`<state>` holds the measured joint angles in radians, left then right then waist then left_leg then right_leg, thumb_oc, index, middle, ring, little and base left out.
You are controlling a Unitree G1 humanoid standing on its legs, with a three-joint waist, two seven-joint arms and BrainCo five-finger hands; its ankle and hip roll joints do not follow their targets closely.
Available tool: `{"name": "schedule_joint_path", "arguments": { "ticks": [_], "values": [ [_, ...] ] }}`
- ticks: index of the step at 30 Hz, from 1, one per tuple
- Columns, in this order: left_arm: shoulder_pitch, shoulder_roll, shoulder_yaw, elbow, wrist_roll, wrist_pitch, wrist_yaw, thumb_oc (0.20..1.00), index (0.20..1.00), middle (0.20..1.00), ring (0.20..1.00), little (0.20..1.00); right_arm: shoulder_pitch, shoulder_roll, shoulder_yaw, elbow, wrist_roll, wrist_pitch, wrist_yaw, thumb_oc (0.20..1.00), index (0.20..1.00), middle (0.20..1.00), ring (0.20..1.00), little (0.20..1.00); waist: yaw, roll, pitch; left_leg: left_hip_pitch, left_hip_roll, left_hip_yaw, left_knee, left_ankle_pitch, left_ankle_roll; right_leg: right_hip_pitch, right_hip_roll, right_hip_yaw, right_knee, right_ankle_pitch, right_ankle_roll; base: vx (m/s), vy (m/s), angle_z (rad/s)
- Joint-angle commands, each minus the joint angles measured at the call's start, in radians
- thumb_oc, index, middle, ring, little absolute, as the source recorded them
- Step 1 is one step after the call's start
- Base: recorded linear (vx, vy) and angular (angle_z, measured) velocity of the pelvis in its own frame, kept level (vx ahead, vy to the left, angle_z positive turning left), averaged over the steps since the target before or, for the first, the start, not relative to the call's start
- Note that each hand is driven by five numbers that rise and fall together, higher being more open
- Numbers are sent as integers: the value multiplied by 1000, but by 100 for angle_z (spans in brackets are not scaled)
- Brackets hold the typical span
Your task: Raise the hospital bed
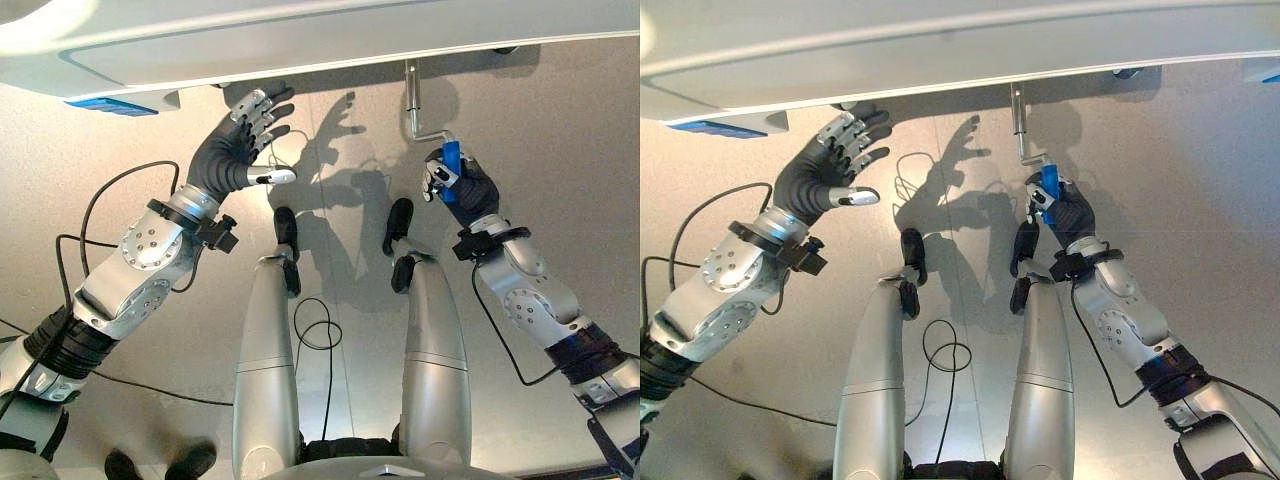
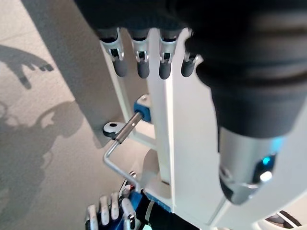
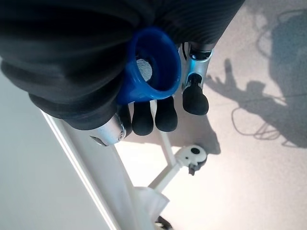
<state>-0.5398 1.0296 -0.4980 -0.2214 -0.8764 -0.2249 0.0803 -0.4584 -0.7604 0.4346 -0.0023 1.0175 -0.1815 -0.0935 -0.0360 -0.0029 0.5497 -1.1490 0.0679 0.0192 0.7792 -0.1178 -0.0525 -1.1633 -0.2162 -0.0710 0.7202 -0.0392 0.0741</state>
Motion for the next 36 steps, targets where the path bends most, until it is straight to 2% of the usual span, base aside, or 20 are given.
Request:
{"name": "schedule_joint_path", "arguments": {
  "ticks": [1, 9, 16, 24, 27, 29, 30, 32, 36],
  "values": [
    [2, 4, 7, -112, 52, -36, 0, 1000, 1000, 1000, 1000, 1000, -103, -61, 8, -291, 4, -101, 106, 200, 200, 200, 200, 200, 10, -13, -30, 25, 4, -5, -171, 138, -47, 62, 7, -8, -67, 78, 63, -2, 42, -2],
    [-23, -18, -25, -125, 34, -44, -4, 1000, 1000, 1000, 1000, 1000, -196, -51, 126, -291, 15, -82, 121, 200, 200, 200, 200, 200, 22, -12, -30, 38, -2, -4, -184, 146, -44, 81, 5, -10, -79, 83, 64, 0, 4, 0],
    [-48, -37, -35, -146, 21, -52, 4, 1000, 1000, 1000, 1000, 1000, -317, 20, 284, -254, -3, -37, 136, 200, 200, 200, 200, 200, 46, 0, -30, 27, -10, -6, -177, 149, -42, 78, -1, -11, -75, 80, 60, 0, 4, 0],
    [-53, -64, -35, -172, 4, -57, 8, 1000, 1000, 1000, 1000, 1000, -389, 84, 377, -151, -55, 6, 143, 200, 200, 200, 200, 200, 64, 7, -30, 17, -13, -6, -169, 149, -37, 69, -8, -11, -67, 80, 58, 0, 0, 0],
    [-64, -77, -41, -178, 2, -59, 6, 1000, 1000, 1000, 1000, 1000, -425, 129, 411, -62, -97, 30, 139, 200, 200, 200, 200, 200, 72, 15, -30, 17, -15, -6, -166, 147, -35, 65, -8, -6, -63, 79, 58, 4, 11, 0],
    [-67, -96, -41, -184, -4, -62, 6, 1000, 1000, 1000, 1000, 1000, -452, 196, 425, 44, -146, 46, 129, 200, 200, 200, 200, 200, 82, 23, -30, 12, -18, -4, -163, 146, -33, 61, -10, -5, -62, 79, 57, 0, 0, 0],
    [-66, -95, -40, -184, -4, -62, 6, 1000, 1000, 1000, 1000, 1000, -453, 197, 426, 45, -146, 45, 129, 200, 200, 200, 200, 200, 82, 23, -30, 12, -18, -4, -163, 146, -33, 61, -10, -5, -62, 79, 57, 0, 0, 0],
    [-61, -113, -34, -192, -10, -62, 2, 1000, 1000, 1000, 1000, 1000, -482, 264, 431, 154, -197, 60, 117, 200, 200, 200, 200, 200, 91, 32, -30, 7, -21, -2, -157, 143, -30, 56, -12, -3, -58, 78, 57, 16, 35, -2],
    [-56, -127, -30, -196, -20, -64, 1, 1000, 1000, 1000, 1000, 1000, -507, 330, 415, 270, -232, 61, 97, 200, 200, 200, 200, 200, 101, 39, -30, 2, -24, -1, -154, 141, -28, 51, -15, -2, -54, 75, 56, 5, 8, 0]
  ]
}}
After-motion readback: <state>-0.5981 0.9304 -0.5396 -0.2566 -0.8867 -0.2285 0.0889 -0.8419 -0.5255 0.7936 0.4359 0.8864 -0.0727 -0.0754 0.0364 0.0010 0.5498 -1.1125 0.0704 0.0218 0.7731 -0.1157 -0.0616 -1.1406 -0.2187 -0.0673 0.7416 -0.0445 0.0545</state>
